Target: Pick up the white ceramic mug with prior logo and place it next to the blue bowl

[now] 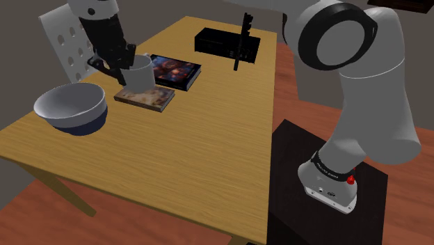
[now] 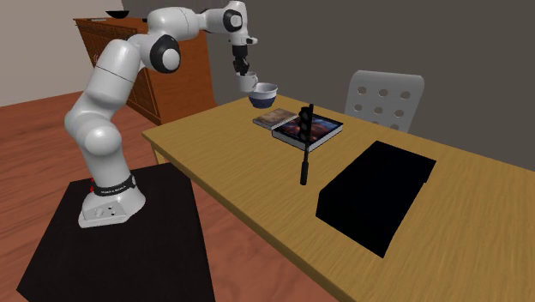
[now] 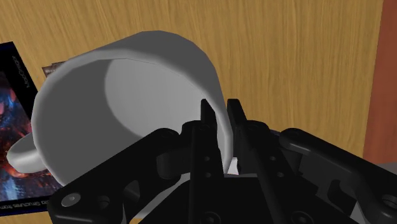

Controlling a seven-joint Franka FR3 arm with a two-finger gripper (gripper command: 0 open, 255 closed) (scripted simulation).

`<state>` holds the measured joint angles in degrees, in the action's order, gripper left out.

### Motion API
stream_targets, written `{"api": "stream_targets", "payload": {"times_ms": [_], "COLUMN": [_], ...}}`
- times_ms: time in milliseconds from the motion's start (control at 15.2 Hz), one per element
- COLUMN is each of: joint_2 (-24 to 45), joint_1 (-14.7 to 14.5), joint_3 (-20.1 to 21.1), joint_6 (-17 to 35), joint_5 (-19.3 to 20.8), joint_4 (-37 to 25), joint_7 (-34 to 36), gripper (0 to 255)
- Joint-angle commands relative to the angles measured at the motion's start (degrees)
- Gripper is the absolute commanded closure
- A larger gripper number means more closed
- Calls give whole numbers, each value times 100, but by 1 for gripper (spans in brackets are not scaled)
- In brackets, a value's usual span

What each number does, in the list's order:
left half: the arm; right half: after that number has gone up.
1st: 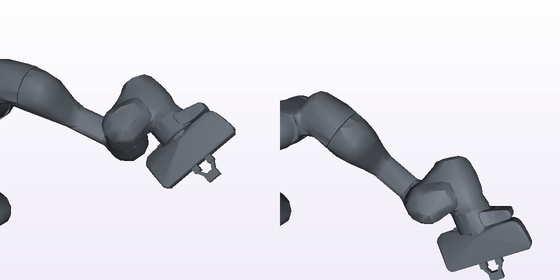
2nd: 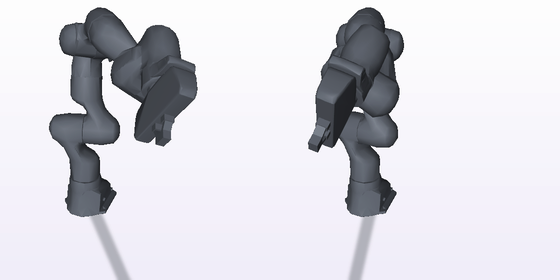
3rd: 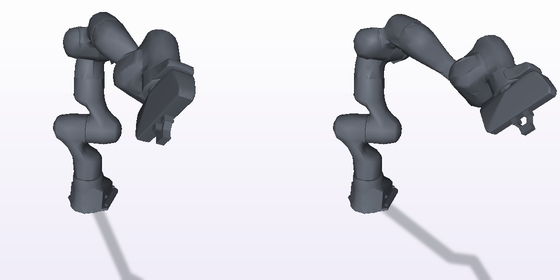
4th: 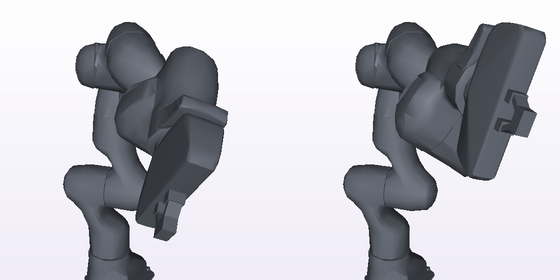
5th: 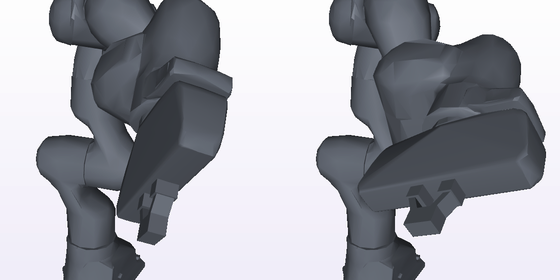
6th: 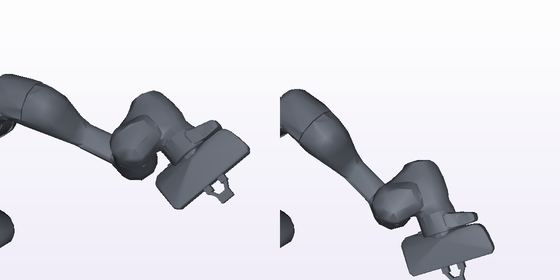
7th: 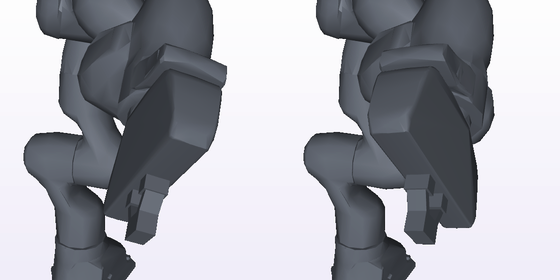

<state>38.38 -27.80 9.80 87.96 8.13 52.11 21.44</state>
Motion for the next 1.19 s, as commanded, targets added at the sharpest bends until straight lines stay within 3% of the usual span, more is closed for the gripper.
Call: {"api": "stream_targets", "payload": {"times_ms": [0, 1122], "joint_2": [-59, -192], "joint_1": [24, 138], "joint_3": [3, 1], "joint_6": [198, 1596], "joint_5": [-5, 3], "joint_4": [253, 1793], "joint_7": [14, 109], "gripper": [255, 255]}}
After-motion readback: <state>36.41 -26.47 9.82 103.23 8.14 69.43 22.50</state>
